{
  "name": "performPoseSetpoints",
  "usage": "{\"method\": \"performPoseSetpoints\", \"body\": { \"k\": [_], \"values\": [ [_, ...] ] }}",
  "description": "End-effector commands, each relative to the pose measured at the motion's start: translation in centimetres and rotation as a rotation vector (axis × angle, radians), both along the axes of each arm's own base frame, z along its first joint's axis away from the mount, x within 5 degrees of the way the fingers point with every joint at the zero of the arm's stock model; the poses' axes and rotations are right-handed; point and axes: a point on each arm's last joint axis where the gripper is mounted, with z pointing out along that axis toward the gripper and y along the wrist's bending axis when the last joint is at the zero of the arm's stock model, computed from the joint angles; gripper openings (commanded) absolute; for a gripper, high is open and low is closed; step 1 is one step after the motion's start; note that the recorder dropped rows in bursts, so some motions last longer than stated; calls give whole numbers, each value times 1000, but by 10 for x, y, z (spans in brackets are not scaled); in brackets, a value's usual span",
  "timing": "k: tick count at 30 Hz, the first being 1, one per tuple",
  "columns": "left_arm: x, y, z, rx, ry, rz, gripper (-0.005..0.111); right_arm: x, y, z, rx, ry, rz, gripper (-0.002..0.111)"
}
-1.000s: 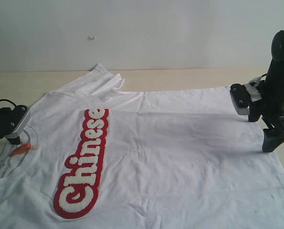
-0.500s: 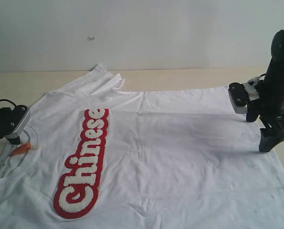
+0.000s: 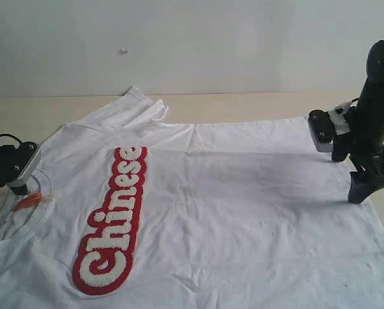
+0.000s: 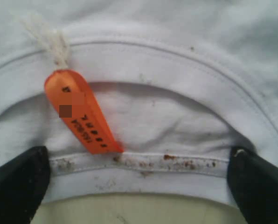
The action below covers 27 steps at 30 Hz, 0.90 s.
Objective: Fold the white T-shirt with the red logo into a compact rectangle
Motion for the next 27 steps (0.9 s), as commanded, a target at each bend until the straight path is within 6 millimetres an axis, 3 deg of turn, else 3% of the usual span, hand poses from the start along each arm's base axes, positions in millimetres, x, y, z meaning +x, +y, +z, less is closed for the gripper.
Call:
{"method": "performPoseSetpoints", "body": {
  "k": [1, 12, 27],
  "values": [
    [-11, -3, -34, 4, 95, -14, 106, 4, -2, 1, -10, -35, 1, 105],
    [-11, -3, -34, 4, 95, -14, 106, -5, -3, -10, -34, -4, 21, 105],
    [-11, -3, -34, 4, 95, -14, 106, -5, -5, -10, -60, -4, 41, 105]
  ]
}}
